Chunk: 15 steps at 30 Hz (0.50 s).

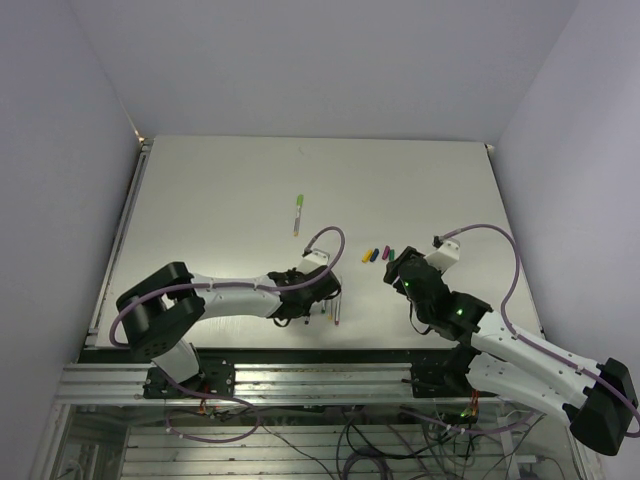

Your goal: Insert the pens into the pen caps

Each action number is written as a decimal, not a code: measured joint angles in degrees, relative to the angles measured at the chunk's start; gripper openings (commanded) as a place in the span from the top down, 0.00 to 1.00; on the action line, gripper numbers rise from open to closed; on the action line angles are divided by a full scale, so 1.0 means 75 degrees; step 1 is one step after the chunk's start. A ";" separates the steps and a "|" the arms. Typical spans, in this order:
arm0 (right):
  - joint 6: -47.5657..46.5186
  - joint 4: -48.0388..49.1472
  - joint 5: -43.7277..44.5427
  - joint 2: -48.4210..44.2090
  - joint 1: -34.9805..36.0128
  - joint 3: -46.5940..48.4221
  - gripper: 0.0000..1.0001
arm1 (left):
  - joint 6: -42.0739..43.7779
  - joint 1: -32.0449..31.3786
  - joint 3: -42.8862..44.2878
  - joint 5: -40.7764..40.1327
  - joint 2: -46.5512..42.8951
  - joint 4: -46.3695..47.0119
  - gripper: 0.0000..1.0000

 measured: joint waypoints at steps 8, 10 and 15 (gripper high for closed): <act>0.0131 -0.0242 -0.0044 0.0000 0.0000 0.0003 0.40 | -0.0006 0.0178 0.0047 0.0035 0.0038 0.0000 0.56; 0.0154 -0.0274 -0.0050 0.0000 0.0000 0.0003 0.40 | -0.0006 0.0204 0.0047 0.0064 0.0041 0.0006 0.58; 0.0178 -0.0323 -0.0108 0.0003 0.0000 0.0006 0.40 | -0.0003 0.0271 0.0047 0.0236 0.0041 0.0055 0.61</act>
